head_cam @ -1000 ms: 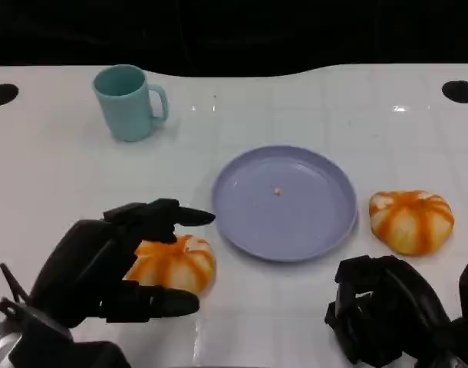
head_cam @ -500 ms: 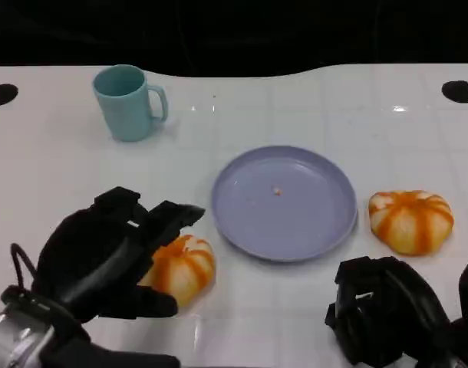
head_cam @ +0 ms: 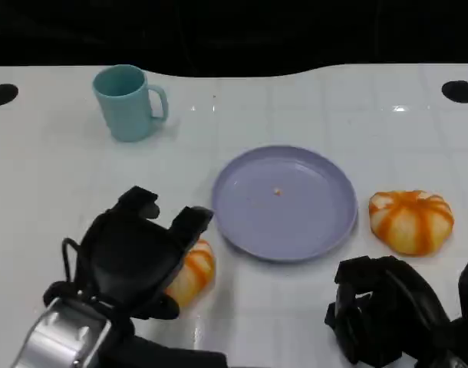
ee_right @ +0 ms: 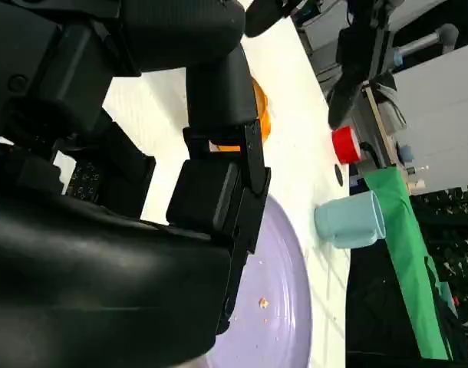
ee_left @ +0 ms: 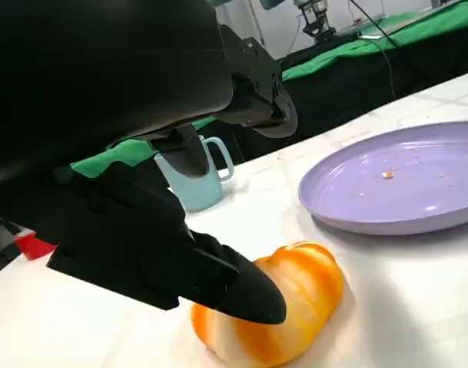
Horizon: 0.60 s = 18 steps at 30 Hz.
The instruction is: Grasp the bread from the table and place it into the plate.
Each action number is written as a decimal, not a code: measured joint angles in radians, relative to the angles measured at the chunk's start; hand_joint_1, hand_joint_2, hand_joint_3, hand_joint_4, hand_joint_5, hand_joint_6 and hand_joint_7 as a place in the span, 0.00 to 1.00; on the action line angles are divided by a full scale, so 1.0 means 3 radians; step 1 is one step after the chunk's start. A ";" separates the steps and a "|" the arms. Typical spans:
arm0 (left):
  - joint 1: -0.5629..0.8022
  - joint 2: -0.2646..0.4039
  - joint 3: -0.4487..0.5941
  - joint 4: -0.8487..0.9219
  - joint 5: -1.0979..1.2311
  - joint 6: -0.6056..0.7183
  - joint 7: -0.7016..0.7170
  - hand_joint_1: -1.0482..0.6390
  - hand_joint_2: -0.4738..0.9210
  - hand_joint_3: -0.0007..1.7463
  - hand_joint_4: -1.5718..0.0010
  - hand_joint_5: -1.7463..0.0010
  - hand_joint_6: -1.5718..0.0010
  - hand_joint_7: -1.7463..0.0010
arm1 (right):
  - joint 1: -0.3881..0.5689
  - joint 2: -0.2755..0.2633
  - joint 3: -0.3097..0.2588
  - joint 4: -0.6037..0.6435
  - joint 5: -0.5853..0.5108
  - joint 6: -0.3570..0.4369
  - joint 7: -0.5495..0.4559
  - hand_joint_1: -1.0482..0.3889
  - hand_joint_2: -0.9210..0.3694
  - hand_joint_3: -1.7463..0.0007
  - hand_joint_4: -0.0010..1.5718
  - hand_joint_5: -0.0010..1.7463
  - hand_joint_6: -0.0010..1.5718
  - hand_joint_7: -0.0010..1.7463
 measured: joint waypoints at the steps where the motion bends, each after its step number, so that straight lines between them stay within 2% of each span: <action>1: -0.0022 -0.0017 -0.0038 0.0037 0.0052 0.0049 -0.0013 0.15 0.86 0.00 0.88 0.55 0.85 0.89 | 0.0001 0.0000 0.0001 -0.0016 0.0000 0.0006 -0.0004 0.00 0.69 0.19 0.93 0.81 1.00 0.58; 8: -0.0166 -0.0138 -0.0281 0.0389 0.0222 0.0330 -0.0035 0.18 0.85 0.00 0.90 0.55 0.86 0.91 | 0.0005 -0.0002 0.0003 -0.0045 -0.0004 0.0017 -0.0007 0.00 0.70 0.17 0.95 0.80 1.00 0.59; 18: -0.0386 -0.0177 -0.0497 0.0895 0.0224 0.0596 -0.0032 0.18 0.83 0.00 0.88 0.54 0.85 0.92 | 0.0005 -0.0001 -0.0004 -0.0038 0.0003 0.0016 0.0022 0.00 0.69 0.18 0.95 0.79 1.00 0.57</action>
